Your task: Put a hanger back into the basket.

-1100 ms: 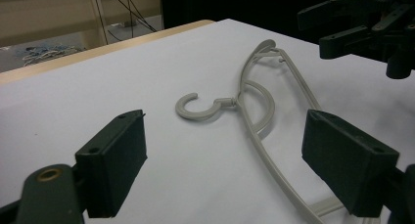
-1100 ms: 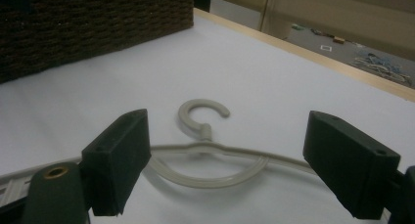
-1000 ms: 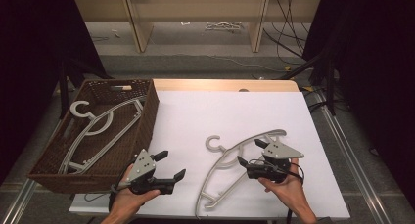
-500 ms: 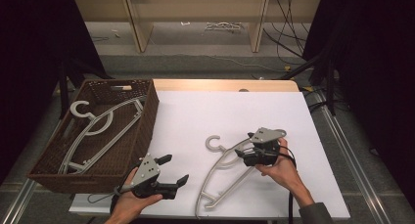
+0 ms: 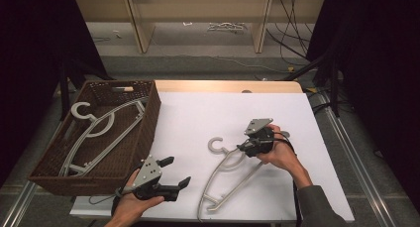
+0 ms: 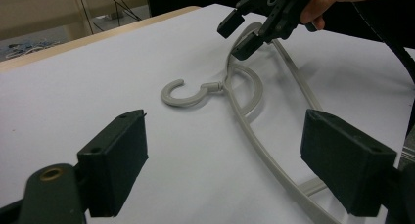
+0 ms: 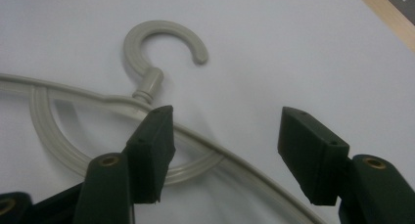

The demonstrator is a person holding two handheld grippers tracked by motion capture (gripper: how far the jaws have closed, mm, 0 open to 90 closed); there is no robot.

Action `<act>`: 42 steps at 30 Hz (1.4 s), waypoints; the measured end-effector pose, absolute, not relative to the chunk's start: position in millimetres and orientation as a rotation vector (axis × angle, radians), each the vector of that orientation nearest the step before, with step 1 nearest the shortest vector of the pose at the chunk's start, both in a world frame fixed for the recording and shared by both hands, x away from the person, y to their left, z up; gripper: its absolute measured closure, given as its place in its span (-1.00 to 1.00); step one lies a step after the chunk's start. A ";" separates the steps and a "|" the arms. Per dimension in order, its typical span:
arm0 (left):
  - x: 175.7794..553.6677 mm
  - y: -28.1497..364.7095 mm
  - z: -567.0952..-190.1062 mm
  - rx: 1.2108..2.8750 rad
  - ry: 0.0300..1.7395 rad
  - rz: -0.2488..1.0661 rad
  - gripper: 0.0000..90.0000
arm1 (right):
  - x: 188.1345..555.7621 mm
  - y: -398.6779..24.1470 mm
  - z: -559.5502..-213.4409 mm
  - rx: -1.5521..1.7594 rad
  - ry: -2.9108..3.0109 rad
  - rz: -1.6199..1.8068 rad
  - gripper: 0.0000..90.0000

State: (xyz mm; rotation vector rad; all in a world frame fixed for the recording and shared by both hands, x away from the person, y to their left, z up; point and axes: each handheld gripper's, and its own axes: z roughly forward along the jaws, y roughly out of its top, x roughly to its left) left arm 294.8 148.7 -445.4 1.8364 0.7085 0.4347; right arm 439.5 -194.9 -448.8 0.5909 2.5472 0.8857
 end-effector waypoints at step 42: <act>295.5 146.3 -448.7 1.841 0.709 0.415 -0.57 | 456.2 -158.1 -462.7 -0.141 2.865 0.552 0.51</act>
